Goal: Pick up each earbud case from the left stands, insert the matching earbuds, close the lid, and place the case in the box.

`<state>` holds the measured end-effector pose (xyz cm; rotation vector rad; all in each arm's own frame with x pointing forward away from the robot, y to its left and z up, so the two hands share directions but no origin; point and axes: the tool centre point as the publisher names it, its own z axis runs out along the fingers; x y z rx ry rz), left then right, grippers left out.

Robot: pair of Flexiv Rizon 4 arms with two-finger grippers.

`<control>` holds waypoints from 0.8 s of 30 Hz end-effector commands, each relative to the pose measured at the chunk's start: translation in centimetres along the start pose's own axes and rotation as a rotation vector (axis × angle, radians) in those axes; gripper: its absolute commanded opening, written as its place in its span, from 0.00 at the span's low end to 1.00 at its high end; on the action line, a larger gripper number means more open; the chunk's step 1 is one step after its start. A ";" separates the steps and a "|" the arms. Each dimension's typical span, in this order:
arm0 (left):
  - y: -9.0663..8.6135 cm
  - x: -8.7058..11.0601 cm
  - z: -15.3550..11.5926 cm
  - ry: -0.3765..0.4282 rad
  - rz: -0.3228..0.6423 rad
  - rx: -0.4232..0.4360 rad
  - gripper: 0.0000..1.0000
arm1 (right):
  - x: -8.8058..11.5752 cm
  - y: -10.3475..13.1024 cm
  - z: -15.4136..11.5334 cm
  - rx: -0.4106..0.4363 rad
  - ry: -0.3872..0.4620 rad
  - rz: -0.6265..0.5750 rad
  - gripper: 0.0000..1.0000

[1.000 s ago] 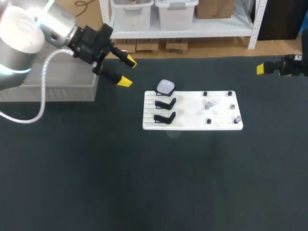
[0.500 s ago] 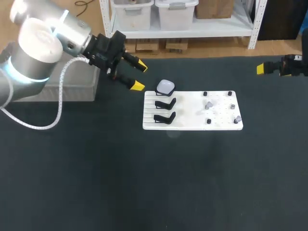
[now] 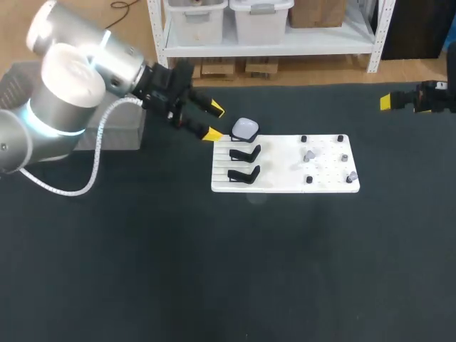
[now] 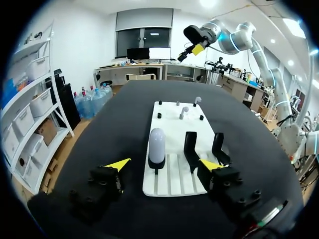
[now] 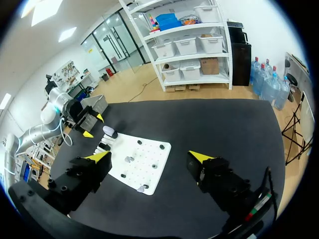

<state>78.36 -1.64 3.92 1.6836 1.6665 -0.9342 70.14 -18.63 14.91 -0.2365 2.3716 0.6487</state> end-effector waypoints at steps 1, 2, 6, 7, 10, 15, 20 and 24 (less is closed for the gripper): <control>0.0 0.3 0.8 -0.006 0.002 -0.011 0.85 | 0.0 0.0 0.0 0.002 0.000 0.000 1.00; 0.0 0.3 0.9 -0.005 0.003 -0.014 0.82 | 0.0 0.0 0.0 0.002 0.000 0.000 1.00; 0.3 0.4 1.3 -0.005 0.002 -0.018 0.77 | 0.0 0.0 0.0 0.002 0.000 0.000 1.00; 0.4 0.3 1.4 -0.006 0.003 -0.019 0.76 | 0.0 0.0 0.0 0.002 0.000 0.000 1.00; 0.6 0.1 1.7 -0.011 0.008 -0.021 0.73 | 0.0 0.0 0.0 0.002 0.000 0.000 1.00; 0.6 -0.3 2.4 -0.024 0.020 -0.012 0.68 | 0.0 0.0 0.0 0.002 0.000 0.000 1.00; 0.6 -0.4 3.1 -0.023 0.027 -0.004 0.70 | 0.0 0.0 0.0 0.002 0.000 0.000 1.00; 0.6 -0.4 3.5 -0.024 0.019 -0.023 0.67 | 0.0 0.0 0.0 0.002 0.000 0.000 1.00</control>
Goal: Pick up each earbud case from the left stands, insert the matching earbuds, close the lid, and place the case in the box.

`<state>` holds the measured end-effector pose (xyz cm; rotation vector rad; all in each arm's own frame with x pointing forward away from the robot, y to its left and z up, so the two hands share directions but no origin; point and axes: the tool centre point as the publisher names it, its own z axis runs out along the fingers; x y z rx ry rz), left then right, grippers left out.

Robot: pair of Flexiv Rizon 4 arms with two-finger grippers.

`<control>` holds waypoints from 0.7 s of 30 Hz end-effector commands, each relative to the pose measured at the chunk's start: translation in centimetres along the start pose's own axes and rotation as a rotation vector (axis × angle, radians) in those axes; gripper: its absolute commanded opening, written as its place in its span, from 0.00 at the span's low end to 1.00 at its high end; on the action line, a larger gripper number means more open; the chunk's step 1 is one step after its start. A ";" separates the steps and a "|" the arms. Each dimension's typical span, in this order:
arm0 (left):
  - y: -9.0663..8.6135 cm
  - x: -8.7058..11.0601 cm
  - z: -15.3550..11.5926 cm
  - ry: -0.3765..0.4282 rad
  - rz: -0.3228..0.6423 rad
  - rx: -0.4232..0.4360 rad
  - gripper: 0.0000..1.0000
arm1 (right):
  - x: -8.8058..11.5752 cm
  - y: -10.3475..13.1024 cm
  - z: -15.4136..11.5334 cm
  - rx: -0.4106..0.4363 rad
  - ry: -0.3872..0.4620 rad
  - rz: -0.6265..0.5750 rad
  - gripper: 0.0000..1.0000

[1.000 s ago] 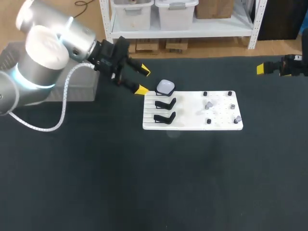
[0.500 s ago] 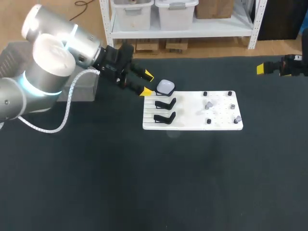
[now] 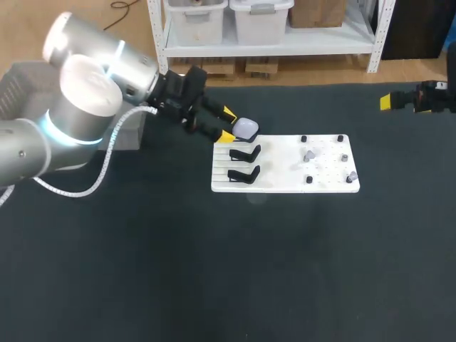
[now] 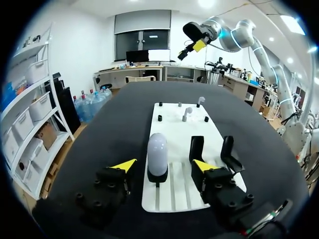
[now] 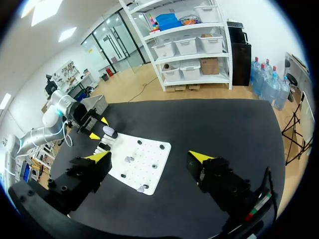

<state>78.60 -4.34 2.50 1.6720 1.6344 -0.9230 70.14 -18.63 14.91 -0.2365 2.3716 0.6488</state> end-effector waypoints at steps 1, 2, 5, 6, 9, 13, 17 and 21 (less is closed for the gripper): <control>0.2 0.0 0.5 -0.003 -0.005 -0.012 0.67 | 0.0 0.0 0.0 0.002 0.000 0.000 1.00; 0.2 0.0 0.6 -0.004 -0.006 -0.016 0.67 | 0.0 0.0 0.0 0.002 0.000 0.000 1.00; 0.4 0.0 0.6 -0.004 -0.006 -0.027 0.65 | 0.0 0.0 0.0 0.002 0.000 0.000 1.00; 0.5 0.1 0.7 -0.004 -0.005 -0.028 0.64 | 0.0 0.0 0.0 0.002 0.000 0.000 1.00; 0.5 0.1 0.8 -0.003 -0.002 -0.031 0.62 | 0.0 0.0 0.0 0.002 0.000 0.000 1.00; 0.6 0.3 1.0 -0.001 0.000 -0.033 0.63 | 0.0 0.0 0.0 0.002 0.000 0.000 1.00; 0.7 0.3 1.0 -0.005 0.002 -0.033 0.60 | 0.0 0.0 0.0 0.002 0.000 0.000 1.00; 0.8 0.1 1.1 -0.007 0.005 -0.033 0.56 | 0.0 0.0 0.0 0.002 0.000 0.000 1.00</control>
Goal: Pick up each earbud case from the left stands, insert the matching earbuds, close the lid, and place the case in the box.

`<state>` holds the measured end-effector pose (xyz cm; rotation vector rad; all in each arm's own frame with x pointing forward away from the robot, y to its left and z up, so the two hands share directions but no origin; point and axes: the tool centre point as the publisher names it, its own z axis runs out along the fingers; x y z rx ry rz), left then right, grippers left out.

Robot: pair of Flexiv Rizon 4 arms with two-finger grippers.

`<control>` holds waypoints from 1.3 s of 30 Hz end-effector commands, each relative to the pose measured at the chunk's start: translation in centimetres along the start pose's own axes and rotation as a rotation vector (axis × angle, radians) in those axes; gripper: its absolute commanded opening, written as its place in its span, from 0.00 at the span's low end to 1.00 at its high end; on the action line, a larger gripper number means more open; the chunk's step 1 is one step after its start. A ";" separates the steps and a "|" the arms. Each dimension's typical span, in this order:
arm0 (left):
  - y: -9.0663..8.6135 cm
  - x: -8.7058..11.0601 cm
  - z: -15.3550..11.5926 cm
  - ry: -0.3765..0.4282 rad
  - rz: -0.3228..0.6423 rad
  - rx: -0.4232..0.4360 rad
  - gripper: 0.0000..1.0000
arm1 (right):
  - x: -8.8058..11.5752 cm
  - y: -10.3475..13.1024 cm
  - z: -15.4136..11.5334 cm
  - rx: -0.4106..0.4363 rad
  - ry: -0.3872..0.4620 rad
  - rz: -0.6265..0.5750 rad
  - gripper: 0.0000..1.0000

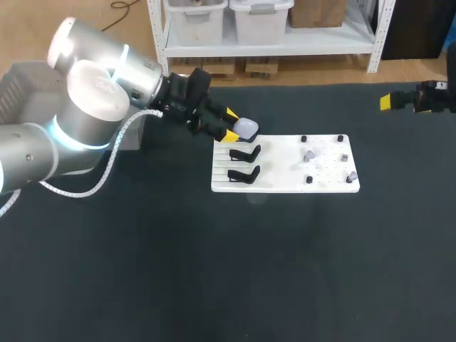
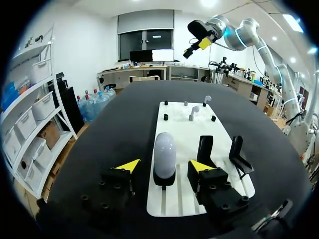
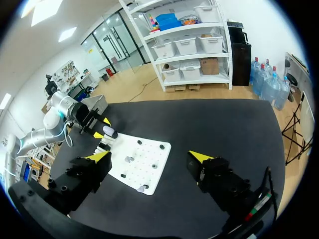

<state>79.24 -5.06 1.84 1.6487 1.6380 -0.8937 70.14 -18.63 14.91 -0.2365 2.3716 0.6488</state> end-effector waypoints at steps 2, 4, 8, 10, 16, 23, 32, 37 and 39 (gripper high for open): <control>0.4 0.0 0.3 -0.004 0.009 -0.001 0.55 | 0.0 0.0 0.0 0.002 0.000 0.000 1.00; 0.3 0.0 0.4 -0.004 0.013 0.000 0.54 | 0.0 0.0 0.0 0.002 0.000 0.000 1.00; 0.4 -0.1 0.5 -0.005 0.016 0.003 0.53 | 0.0 0.0 0.0 0.002 0.000 0.000 1.00; 0.5 -0.2 0.7 -0.005 0.017 0.003 0.52 | 0.0 0.0 0.0 0.002 0.000 0.000 1.00; 0.6 -0.1 0.8 -0.010 0.009 0.004 0.50 | 0.0 0.0 0.0 0.002 0.000 0.000 1.00; 0.4 -0.1 1.1 -0.008 0.010 0.012 0.49 | 0.0 0.0 0.0 0.002 0.000 0.000 1.00; 0.1 -0.4 1.4 -0.013 0.020 0.017 0.43 | 0.0 0.0 0.0 0.002 0.000 0.000 1.00; -0.2 -0.4 1.6 -0.009 0.027 0.021 0.00 | 0.0 0.0 0.0 0.002 0.000 0.000 1.00; -0.2 -0.4 1.5 -0.008 0.028 0.022 0.00 | 0.0 0.0 0.0 0.002 0.000 0.000 1.00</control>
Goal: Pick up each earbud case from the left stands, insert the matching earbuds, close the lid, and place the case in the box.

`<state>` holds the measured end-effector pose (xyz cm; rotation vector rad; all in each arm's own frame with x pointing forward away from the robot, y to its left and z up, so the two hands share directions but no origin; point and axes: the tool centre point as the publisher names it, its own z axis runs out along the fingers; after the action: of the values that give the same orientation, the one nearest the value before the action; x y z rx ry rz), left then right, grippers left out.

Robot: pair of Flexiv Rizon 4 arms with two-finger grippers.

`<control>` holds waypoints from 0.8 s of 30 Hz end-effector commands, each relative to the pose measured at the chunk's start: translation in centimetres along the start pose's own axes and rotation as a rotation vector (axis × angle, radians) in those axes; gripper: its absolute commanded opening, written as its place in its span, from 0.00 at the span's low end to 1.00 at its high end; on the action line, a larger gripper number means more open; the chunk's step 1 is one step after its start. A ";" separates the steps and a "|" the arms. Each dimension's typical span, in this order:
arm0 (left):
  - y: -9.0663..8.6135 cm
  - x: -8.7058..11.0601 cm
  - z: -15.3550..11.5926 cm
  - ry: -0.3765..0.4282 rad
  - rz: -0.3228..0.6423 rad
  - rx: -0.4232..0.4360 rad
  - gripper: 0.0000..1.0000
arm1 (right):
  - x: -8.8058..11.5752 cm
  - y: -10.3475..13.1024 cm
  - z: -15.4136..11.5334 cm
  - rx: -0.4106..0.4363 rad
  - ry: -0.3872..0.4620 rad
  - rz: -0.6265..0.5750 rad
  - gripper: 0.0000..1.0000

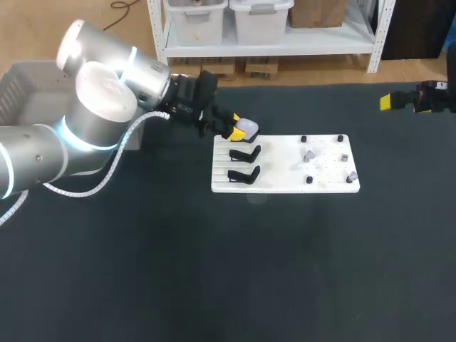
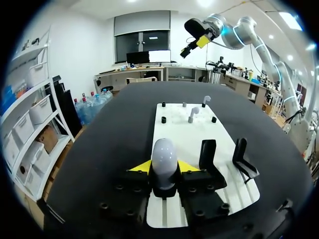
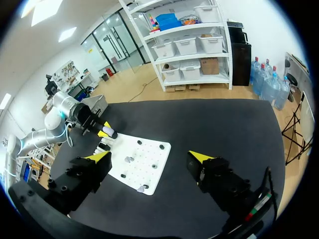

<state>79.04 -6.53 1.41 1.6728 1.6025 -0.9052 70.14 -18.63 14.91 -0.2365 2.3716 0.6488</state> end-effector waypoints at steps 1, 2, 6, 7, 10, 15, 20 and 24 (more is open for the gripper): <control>-0.1 0.1 0.0 0.002 0.003 0.003 0.00 | 0.0 0.0 0.0 0.002 0.000 0.000 1.00; -0.1 0.1 -0.2 0.001 0.004 -0.001 0.00 | 0.0 0.0 0.0 0.002 0.000 0.000 1.00; -0.1 -0.4 -1.2 -0.018 0.011 -0.020 0.00 | 0.0 0.0 0.0 0.002 0.000 0.000 1.00; -0.2 -0.6 -1.6 -0.024 0.014 -0.028 0.00 | 0.0 0.0 0.0 0.002 0.000 0.000 1.00; -0.2 -1.2 -2.4 -0.044 0.023 -0.046 0.00 | 0.0 0.0 0.0 0.002 0.000 0.000 1.00; -0.5 -2.6 -3.9 -0.095 0.034 -0.061 0.00 | 0.0 0.0 0.0 0.002 0.000 0.000 1.00; -1.6 -6.1 -6.1 -0.208 0.036 -0.056 0.00 | 0.0 0.0 0.0 0.002 0.000 0.000 1.00; -3.2 -9.0 -7.4 -0.305 0.027 -0.061 0.00 | 0.0 0.0 0.0 0.002 0.000 0.000 1.00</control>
<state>78.35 -5.87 11.97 1.4854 1.3929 -1.0766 70.14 -18.63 14.91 -0.2365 2.3716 0.6488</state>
